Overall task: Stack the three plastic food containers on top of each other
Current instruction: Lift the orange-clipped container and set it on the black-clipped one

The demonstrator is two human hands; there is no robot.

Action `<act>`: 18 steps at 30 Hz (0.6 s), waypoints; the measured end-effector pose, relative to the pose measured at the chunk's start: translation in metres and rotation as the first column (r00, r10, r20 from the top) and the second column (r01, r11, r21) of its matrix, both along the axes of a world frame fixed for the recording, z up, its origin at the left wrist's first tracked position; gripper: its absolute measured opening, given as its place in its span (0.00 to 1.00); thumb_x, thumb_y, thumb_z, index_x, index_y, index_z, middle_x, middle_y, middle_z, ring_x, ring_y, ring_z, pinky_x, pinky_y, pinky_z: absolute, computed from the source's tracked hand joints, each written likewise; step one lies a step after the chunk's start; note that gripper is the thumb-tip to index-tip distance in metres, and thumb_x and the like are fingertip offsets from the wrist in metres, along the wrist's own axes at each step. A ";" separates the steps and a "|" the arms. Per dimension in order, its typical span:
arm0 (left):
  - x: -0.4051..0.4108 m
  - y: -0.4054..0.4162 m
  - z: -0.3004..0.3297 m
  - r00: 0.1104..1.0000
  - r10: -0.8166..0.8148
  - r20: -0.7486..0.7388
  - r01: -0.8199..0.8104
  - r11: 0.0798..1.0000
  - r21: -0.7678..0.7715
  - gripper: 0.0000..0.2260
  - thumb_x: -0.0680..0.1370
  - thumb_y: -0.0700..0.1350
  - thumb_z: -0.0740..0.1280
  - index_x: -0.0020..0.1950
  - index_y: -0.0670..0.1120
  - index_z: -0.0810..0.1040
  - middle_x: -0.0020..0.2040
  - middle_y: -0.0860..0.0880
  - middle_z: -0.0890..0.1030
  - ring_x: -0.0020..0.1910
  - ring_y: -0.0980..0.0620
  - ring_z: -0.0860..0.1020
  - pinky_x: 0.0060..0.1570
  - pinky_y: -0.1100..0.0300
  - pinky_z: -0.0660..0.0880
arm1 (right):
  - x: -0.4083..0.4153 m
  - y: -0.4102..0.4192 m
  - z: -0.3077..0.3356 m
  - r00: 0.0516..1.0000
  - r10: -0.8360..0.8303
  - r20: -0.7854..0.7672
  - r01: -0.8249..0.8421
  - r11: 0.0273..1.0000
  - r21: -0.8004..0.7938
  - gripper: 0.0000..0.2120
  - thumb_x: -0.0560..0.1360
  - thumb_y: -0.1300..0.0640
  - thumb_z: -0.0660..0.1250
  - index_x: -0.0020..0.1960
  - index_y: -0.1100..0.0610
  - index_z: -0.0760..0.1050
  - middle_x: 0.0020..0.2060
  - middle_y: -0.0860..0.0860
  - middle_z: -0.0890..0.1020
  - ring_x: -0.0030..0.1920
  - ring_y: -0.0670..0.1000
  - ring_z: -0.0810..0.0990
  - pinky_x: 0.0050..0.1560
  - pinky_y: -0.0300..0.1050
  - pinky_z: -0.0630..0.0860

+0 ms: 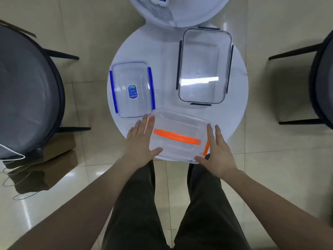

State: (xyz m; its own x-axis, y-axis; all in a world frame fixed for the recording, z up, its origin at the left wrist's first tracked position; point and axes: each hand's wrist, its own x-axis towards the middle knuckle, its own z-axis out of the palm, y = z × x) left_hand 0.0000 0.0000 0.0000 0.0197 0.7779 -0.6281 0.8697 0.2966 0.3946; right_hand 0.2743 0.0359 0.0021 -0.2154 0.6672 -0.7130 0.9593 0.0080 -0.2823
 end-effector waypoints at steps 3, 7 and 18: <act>-0.001 -0.002 -0.010 0.998 0.039 0.047 -0.039 0.999 -0.019 0.54 0.71 0.61 0.73 0.80 0.54 0.36 0.83 0.49 0.44 0.79 0.44 0.57 0.73 0.44 0.64 | -0.003 0.003 -0.006 0.999 -0.045 -0.023 0.044 0.998 -0.037 0.61 0.69 0.42 0.76 0.76 0.39 0.27 0.82 0.49 0.40 0.66 0.61 0.76 0.60 0.53 0.78; 0.004 -0.005 -0.020 0.990 0.079 0.118 -0.074 0.996 -0.047 0.59 0.68 0.57 0.77 0.77 0.58 0.31 0.83 0.51 0.43 0.75 0.44 0.65 0.63 0.45 0.75 | -0.005 -0.001 -0.013 0.997 -0.065 -0.041 0.060 0.993 -0.104 0.64 0.70 0.47 0.77 0.72 0.35 0.21 0.81 0.50 0.42 0.53 0.59 0.83 0.48 0.50 0.83; 0.014 0.001 -0.023 0.967 0.216 0.132 -0.202 0.973 -0.112 0.62 0.68 0.46 0.79 0.68 0.71 0.24 0.70 0.45 0.65 0.65 0.45 0.73 0.61 0.47 0.76 | -0.007 -0.007 -0.031 0.961 -0.261 -0.088 0.230 0.935 -0.269 0.65 0.72 0.60 0.76 0.69 0.31 0.19 0.61 0.57 0.77 0.53 0.57 0.80 0.57 0.54 0.77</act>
State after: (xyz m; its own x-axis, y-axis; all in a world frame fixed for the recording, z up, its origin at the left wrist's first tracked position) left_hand 0.0142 0.0006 -0.0226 -0.0426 0.7098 -0.7031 0.7211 0.5090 0.4701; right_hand 0.2675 0.0290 -0.0285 -0.1623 0.5100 -0.8447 0.8809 -0.3108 -0.3569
